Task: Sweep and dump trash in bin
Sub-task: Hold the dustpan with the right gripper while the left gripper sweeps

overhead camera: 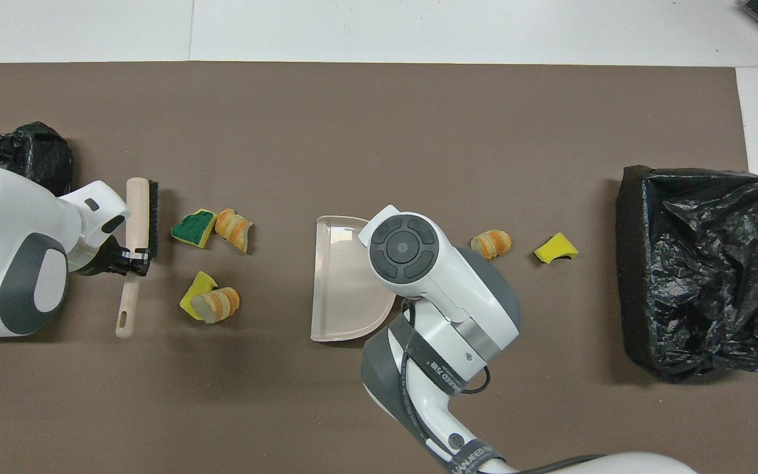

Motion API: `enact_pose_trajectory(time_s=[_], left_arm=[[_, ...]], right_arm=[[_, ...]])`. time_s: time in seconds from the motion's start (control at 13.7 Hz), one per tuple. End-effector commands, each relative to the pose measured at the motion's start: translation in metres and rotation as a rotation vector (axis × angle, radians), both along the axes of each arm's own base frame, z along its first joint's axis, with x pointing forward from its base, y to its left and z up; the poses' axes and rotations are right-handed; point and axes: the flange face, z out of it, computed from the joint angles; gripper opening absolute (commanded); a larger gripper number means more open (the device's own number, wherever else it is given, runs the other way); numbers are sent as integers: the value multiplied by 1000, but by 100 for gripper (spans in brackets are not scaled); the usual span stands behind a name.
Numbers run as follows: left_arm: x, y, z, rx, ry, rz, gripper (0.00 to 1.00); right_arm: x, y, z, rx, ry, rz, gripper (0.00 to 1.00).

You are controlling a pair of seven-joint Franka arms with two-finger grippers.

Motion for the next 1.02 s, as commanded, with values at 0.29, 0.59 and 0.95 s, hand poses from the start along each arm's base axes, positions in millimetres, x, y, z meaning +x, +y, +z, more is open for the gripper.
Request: enact_pose_trajectory(time_s=[0.29,0.59,0.95], left_arm=[[2,-71,-28,-12,77,-89,0],[-16,-134,-28,-53,93,-167,0],[-46,-209,-22,-52,88,-319,0]], right_arm=[[3,1,-3,-1,4,-14,0],[3,1,-3,1,5,-14,0],[12,-12,-15,48,-18,-3,0]])
